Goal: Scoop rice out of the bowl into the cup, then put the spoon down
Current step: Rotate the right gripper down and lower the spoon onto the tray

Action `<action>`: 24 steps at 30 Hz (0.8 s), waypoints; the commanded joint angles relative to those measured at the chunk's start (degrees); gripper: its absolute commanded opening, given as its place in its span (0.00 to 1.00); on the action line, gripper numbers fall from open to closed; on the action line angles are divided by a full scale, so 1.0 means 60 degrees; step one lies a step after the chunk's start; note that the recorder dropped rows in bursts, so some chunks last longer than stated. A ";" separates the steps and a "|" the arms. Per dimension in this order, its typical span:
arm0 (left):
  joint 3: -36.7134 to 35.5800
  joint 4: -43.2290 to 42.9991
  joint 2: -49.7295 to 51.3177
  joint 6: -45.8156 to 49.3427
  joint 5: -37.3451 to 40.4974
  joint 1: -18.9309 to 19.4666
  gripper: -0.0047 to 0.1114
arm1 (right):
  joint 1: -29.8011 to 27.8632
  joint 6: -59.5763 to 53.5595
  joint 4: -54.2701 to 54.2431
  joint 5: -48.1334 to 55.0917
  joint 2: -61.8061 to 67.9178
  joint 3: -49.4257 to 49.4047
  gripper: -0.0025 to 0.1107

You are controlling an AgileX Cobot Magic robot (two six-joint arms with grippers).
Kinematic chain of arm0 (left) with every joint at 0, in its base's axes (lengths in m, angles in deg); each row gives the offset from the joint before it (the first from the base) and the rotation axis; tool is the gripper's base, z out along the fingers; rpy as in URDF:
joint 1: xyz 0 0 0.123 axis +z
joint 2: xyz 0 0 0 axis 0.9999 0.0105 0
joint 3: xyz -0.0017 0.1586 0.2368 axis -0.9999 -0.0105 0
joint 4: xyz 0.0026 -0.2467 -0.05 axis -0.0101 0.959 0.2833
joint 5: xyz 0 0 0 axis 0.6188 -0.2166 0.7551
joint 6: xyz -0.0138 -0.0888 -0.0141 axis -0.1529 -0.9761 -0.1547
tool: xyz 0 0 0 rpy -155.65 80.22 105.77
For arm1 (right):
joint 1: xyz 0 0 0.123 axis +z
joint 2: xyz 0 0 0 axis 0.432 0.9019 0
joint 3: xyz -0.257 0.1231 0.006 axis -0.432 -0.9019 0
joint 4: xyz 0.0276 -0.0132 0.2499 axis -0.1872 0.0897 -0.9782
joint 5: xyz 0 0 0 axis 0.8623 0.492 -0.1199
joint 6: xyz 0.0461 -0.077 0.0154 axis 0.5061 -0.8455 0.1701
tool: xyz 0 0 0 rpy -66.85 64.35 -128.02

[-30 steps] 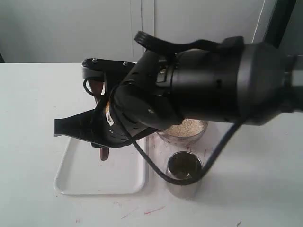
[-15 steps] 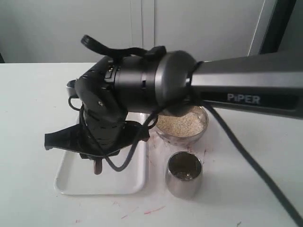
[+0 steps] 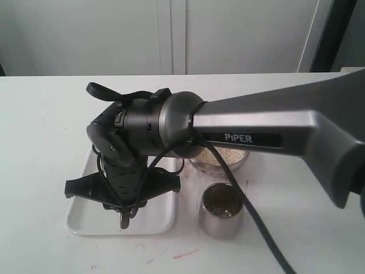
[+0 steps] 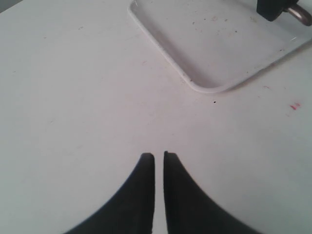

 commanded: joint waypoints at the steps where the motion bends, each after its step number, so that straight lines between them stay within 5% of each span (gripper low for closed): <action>1: -0.0088 0.0000 -0.0028 -0.0056 0.0319 -0.0020 0.16 | -0.0230 0.0221 -0.0216 0.0048 0.0109 0.0030 0.02; 24: -0.0088 0.0000 -0.0028 -0.0056 0.0319 -0.0020 0.16 | -0.0469 0.0202 -0.0127 -0.1103 0.0111 0.0030 0.02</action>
